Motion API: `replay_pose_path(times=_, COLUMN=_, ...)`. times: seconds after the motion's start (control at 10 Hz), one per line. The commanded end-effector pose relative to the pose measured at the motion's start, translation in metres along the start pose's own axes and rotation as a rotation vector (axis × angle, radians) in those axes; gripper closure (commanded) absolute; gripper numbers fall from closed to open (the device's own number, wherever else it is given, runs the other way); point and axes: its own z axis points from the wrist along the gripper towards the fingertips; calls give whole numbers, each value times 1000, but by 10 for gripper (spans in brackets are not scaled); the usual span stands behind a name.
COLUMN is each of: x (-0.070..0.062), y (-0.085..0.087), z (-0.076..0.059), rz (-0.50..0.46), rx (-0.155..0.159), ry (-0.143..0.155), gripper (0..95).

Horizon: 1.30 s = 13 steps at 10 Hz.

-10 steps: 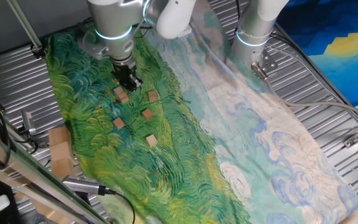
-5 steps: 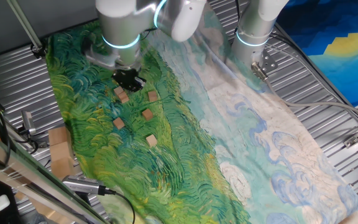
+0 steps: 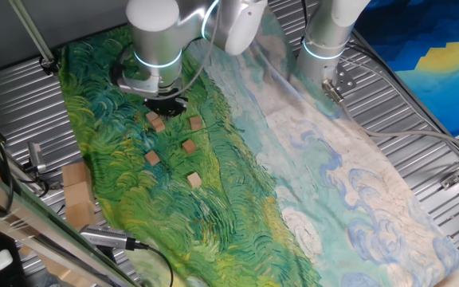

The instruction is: Stack the blocks into a pyramid shape

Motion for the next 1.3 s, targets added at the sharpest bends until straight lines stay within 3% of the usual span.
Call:
replay_pose_path(times=0.1, x=-1, y=0, z=-1, rz=-11, rx=-8, ry=-1, gripper=760)
replay_pose_path(times=0.2, x=-1, y=0, z=-1, rz=-25, rx=-10, ry=-7, gripper=760)
replay_pose_path(times=0.4, x=-2, y=2, z=0, rz=-62, rx=-22, ry=-27, gripper=380)
replay_pose_path(times=0.5, x=-2, y=12, z=1, rz=-58, rx=-45, ry=-64, gripper=380)
replay_pose_path(times=0.6, x=-3, y=23, z=2, rz=-39, rx=-51, ry=-74, gripper=190)
replay_pose_path(times=0.9, x=-3, y=58, z=9, rz=-32, rx=-51, ry=-90, gripper=190)
replay_pose_path(times=1.3, x=13, y=84, z=26, rz=-41, rx=-43, ry=-125, gripper=190)
